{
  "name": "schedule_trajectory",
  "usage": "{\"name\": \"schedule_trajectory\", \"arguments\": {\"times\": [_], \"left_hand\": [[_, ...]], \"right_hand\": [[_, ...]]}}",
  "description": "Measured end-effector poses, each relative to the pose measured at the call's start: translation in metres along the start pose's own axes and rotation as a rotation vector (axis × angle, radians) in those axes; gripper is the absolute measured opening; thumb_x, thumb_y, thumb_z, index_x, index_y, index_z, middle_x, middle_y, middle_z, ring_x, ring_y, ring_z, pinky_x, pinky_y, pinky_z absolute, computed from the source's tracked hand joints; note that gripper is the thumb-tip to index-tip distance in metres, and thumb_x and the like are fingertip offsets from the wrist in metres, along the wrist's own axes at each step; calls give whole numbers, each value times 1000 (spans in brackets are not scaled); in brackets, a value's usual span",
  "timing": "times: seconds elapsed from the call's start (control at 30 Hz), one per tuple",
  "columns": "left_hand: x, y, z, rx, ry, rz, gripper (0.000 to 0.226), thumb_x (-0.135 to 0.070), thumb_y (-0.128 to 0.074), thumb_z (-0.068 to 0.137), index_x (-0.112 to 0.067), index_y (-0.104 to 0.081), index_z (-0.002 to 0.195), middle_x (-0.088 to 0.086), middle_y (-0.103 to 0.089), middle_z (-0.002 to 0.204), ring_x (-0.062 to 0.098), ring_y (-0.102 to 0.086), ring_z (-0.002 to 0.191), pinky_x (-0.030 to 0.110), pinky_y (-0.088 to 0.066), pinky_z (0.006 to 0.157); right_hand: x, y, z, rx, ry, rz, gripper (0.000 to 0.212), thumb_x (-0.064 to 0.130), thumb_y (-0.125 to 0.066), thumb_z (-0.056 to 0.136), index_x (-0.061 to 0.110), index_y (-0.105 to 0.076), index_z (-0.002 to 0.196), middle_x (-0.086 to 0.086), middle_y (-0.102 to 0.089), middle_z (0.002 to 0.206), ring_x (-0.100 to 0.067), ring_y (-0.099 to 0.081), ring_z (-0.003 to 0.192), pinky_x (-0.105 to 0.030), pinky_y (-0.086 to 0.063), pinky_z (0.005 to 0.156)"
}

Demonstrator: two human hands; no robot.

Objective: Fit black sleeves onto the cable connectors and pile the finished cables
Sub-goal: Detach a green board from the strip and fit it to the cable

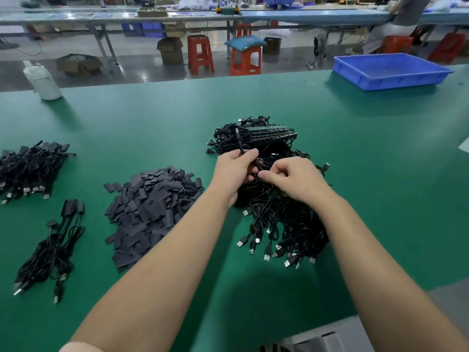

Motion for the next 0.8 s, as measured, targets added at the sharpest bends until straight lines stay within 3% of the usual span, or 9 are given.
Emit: {"name": "schedule_trajectory", "arguments": {"times": [0.17, 0.3, 0.47, 0.57, 0.67, 0.8], "left_hand": [[-3, 19, -9, 17, 5, -133, 6, -7, -63, 92, -10, -63, 98, 6, -65, 82, 15, -63, 60, 23, -50, 52], [-5, 43, -17, 33, 24, -314, 12, -6, -67, 90, -6, -62, 100, 3, -71, 72, 22, -69, 67, 25, -56, 60], [10, 69, -31, -4, 98, -414, 25, -4, -67, 88, -1, -55, 110, 8, -71, 69, 23, -69, 65, 28, -57, 60], [34, 75, -39, -24, 226, -463, 11, -4, -67, 87, -2, -57, 94, 11, -69, 67, 21, -69, 61, 26, -57, 56], [53, 84, -47, -48, 317, -347, 14, -4, -69, 86, -1, -57, 92, 11, -68, 66, 19, -67, 58, 25, -55, 52], [68, 88, -55, -26, 338, 14, 44, -14, -75, 84, -12, -48, 119, 10, -66, 79, 19, -60, 54, 28, -47, 47]], "right_hand": [[-1, 12, -5, -48, 56, 139, 51, 63, -46, 93, 22, -66, 70, 16, -59, 59, -3, -50, 52, -32, -44, 60], [-14, 16, -13, 125, 62, 205, 36, 71, -63, 77, 36, -67, 86, 19, -65, 75, 1, -56, 65, -26, -45, 66], [-22, 13, -15, 255, 100, 228, 9, 41, -73, 87, 34, -68, 88, 12, -70, 84, -8, -64, 77, -32, -49, 75], [-19, 7, -12, 271, 100, 194, 5, 36, -71, 90, 34, -67, 91, 13, -70, 87, -10, -65, 84, -32, -50, 81], [-16, 6, -11, 264, 92, 174, 1, 32, -68, 93, 32, -68, 94, 10, -71, 88, -16, -65, 87, -38, -50, 85], [-7, 11, -13, 244, 114, 104, 17, 32, -62, 97, 35, -68, 81, 1, -69, 76, -23, -61, 73, -39, -50, 75]]}}
Point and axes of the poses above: each hand's wrist, its own z-axis towards the middle knuckle, its own y-axis out of the back of the hand, x = y × z, the point moved 8 cm from there along z, towards the middle knuckle
